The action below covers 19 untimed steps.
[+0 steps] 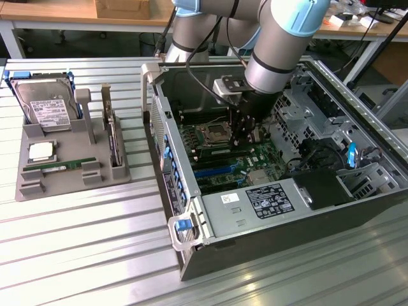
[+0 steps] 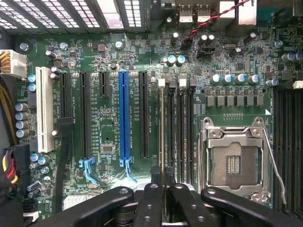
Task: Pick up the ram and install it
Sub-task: 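Insert the ram into the slot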
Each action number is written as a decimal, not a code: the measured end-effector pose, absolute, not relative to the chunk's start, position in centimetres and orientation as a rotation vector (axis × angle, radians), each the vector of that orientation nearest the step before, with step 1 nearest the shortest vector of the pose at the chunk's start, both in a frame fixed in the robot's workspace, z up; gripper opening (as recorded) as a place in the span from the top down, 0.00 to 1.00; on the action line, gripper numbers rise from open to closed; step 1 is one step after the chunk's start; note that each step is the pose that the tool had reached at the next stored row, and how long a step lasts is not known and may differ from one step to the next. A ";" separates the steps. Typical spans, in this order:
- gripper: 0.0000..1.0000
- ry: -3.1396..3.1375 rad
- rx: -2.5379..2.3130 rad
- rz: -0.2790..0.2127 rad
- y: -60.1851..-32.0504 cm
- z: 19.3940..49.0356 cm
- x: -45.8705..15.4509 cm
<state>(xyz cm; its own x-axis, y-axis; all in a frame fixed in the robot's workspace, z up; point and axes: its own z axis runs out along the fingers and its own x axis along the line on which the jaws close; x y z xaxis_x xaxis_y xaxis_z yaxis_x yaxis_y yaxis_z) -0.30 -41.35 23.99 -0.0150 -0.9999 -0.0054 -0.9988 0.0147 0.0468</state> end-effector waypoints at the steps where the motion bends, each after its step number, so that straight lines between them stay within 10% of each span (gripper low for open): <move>1: 0.88 -2.216 2.185 -0.058 -41.3 24.0 -0.4; 19: 0.88 -2.154 2.244 -0.055 -41.1 23.6 -0.5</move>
